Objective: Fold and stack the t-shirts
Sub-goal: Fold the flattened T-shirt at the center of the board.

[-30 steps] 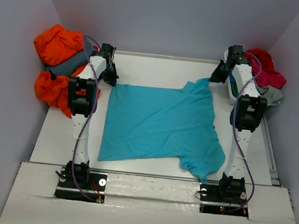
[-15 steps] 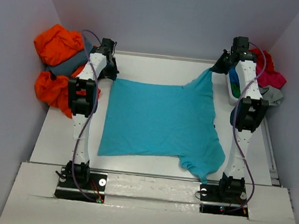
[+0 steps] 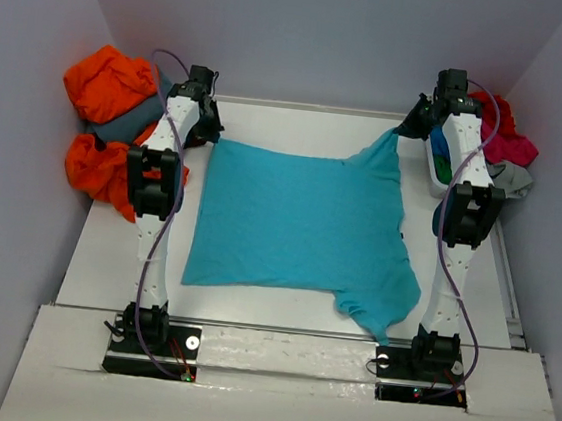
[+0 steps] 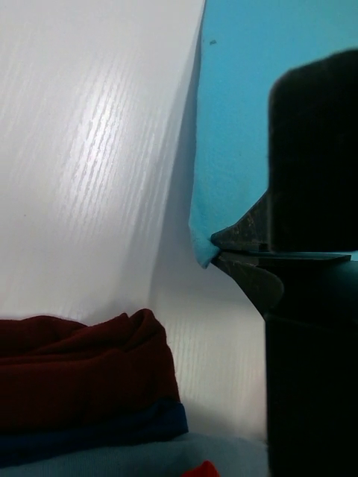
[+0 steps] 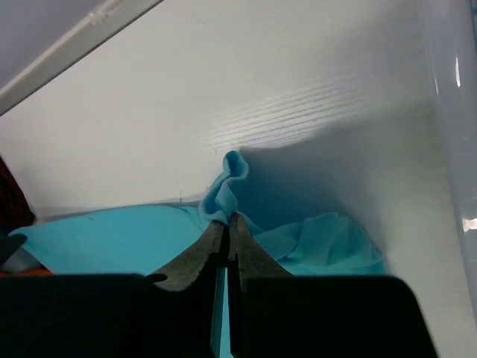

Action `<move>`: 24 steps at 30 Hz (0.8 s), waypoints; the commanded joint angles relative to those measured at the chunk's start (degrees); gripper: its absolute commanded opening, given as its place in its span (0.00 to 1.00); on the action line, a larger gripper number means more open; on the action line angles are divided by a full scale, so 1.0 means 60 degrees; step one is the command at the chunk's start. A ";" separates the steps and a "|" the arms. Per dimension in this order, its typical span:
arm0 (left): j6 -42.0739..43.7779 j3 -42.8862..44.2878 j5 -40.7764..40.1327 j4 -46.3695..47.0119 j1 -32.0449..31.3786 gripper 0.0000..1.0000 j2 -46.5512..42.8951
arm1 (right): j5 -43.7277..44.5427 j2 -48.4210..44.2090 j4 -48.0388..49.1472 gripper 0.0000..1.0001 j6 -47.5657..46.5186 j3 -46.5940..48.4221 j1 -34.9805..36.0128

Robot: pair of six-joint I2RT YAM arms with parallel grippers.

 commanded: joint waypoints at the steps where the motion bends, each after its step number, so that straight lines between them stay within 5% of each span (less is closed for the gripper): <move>1: -0.0039 0.0595 -0.0009 0.0275 0.0250 0.06 -0.0645 | -0.0081 -0.0238 0.0013 0.07 -0.0082 0.0282 0.0008; 16: -0.0244 -0.0063 0.0416 0.0275 0.0441 0.06 -0.1714 | -0.0257 -0.1000 -0.0192 0.07 -0.0082 -0.0157 0.0008; 24: -0.0434 -0.0883 0.0548 0.0057 0.0441 0.06 -0.2387 | -0.0169 -0.2156 -0.0176 0.07 0.0035 -0.1637 0.0008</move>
